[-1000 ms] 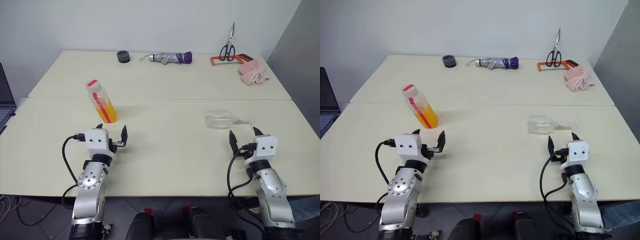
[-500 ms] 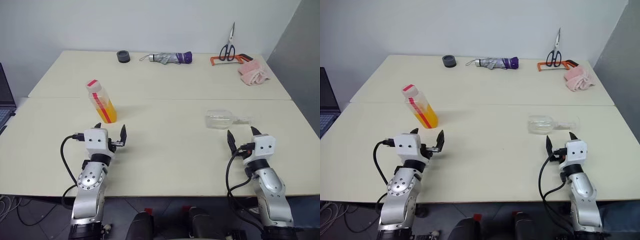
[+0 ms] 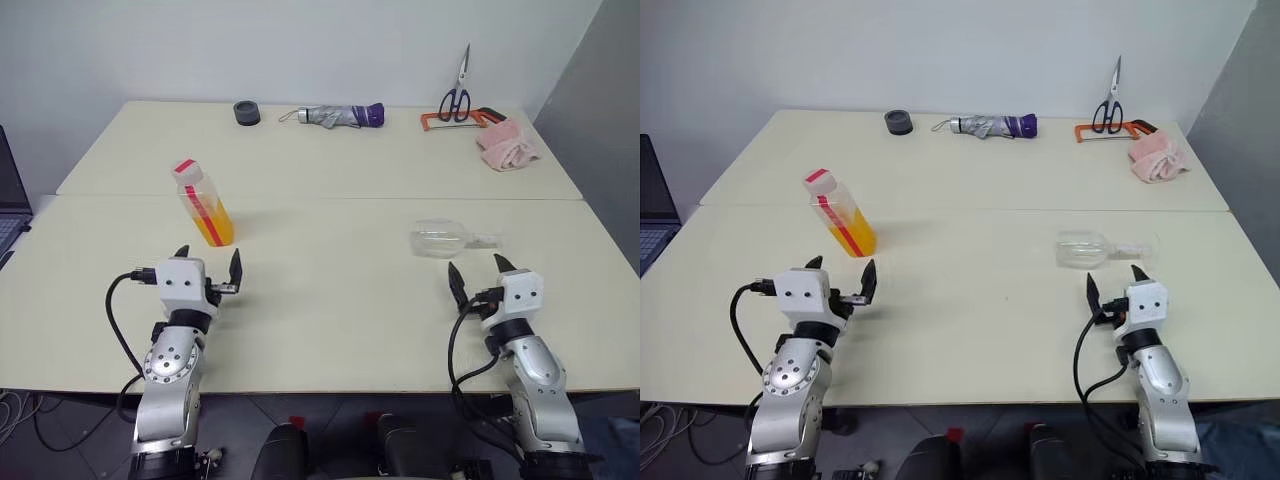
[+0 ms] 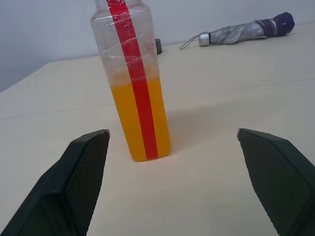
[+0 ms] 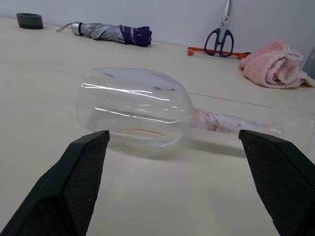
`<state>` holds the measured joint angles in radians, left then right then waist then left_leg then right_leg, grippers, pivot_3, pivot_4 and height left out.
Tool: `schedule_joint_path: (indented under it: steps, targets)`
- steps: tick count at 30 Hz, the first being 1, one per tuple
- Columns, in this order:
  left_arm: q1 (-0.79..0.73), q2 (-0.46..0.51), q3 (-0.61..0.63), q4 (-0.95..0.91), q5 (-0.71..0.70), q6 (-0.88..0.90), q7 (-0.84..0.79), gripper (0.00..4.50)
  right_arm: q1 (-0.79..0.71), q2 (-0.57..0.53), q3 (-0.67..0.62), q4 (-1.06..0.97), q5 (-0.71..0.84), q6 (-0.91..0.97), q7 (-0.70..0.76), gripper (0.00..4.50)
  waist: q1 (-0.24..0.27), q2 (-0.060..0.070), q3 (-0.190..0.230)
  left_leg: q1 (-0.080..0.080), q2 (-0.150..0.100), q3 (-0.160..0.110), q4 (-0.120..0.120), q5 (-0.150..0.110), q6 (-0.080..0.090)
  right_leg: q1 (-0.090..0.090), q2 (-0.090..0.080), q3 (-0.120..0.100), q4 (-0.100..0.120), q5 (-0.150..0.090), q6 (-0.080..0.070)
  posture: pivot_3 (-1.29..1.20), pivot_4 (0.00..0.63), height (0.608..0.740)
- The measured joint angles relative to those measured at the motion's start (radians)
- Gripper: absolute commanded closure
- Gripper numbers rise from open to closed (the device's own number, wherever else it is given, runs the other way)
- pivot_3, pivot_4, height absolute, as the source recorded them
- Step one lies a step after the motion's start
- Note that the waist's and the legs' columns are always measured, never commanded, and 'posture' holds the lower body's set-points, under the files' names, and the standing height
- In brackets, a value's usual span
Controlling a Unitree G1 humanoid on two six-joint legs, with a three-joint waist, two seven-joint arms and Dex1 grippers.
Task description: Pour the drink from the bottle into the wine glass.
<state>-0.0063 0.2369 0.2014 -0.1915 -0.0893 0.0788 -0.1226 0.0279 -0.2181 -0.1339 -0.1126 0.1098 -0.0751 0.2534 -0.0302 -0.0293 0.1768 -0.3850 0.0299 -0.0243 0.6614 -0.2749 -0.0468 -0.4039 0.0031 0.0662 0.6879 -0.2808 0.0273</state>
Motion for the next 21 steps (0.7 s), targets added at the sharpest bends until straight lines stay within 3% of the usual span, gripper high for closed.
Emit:
schedule_joint_path:
  steps: [4,10,21]
  targets:
    - [0.000,-0.002,0.001,-0.001,-0.005,0.003,0.001,0.05,0.001,-0.042,0.050,-0.061,0.052,0.033,0.102,0.00,-0.001,0.000,0.000,0.000,0.000,0.000,0.000,0.000,0.000,0.000,0.000,0.000,0.000,0.000,0.000,0.00,0.150,0.740]
    - [-0.018,0.027,0.028,0.001,-0.009,0.053,0.003,0.05,-0.057,-0.207,0.148,-0.242,0.191,0.205,0.331,0.00,-0.001,0.000,0.000,0.000,0.000,-0.001,0.000,0.000,0.000,0.000,0.000,-0.002,0.000,0.000,0.001,0.00,0.150,0.740]
    - [-0.134,0.050,0.040,-0.008,-0.060,0.213,-0.024,0.05,-0.278,-0.321,0.176,-0.313,0.386,0.527,0.466,0.00,0.000,-0.001,0.000,-0.001,0.000,-0.002,0.000,0.000,0.000,0.000,0.000,-0.004,-0.001,0.000,0.000,0.00,0.150,0.740]
